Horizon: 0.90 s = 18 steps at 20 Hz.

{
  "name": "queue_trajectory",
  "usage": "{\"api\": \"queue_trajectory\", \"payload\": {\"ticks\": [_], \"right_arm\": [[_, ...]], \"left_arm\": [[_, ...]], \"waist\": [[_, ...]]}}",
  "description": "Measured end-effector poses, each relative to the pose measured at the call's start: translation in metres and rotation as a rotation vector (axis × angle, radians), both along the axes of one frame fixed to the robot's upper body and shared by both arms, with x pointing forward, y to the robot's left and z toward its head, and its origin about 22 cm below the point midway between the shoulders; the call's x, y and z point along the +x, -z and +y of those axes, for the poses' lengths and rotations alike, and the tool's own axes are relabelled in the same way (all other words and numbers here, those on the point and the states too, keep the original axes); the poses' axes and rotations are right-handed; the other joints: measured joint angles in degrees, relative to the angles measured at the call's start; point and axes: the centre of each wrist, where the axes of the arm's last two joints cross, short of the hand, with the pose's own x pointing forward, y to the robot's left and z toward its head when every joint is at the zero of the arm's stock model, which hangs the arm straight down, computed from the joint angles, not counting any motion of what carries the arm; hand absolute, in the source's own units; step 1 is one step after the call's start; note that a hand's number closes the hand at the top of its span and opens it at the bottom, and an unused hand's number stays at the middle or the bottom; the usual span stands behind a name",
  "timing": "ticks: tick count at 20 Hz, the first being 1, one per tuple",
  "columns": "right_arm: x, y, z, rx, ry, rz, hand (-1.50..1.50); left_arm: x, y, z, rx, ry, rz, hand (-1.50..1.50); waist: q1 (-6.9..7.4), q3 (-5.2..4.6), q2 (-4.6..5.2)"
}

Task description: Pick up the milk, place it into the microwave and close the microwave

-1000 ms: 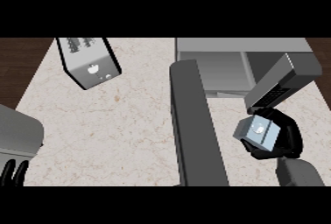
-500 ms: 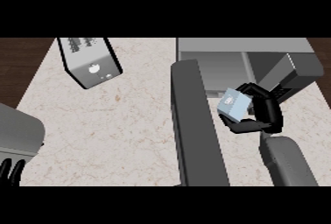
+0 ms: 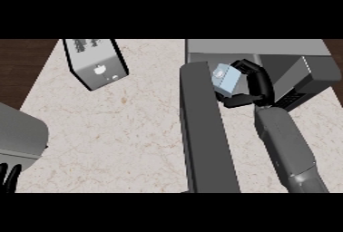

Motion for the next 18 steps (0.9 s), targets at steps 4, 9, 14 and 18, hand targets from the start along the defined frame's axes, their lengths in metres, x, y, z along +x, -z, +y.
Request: {"api": "queue_trajectory", "payload": {"ticks": [4, 9, 14, 18], "right_arm": [[0.019, -0.004, 0.003, -0.019, 0.001, 0.002, 1.5], [0.035, -0.015, 0.006, -0.058, 0.034, -0.018, 1.5], [0.045, -0.026, 0.01, -0.114, 0.072, -0.047, 1.5], [0.052, -0.036, 0.009, -0.174, 0.112, -0.069, 1.5]], "left_arm": [[0.005, -0.002, 0.002, 0.003, 0.02, -0.004, -1.5], [0.011, -0.001, 0.006, 0.008, 0.04, -0.012, -1.5], [0.018, 0.001, 0.001, 0.004, 0.069, -0.021, -1.5], [0.02, -0.002, 0.001, 0.007, 0.089, -0.034, -1.5]], "waist": [[0.78, 0.05, 0.36], [1.92, 0.09, 0.86], [3.16, 0.16, 1.44], [4.22, 0.17, 1.86]]}}
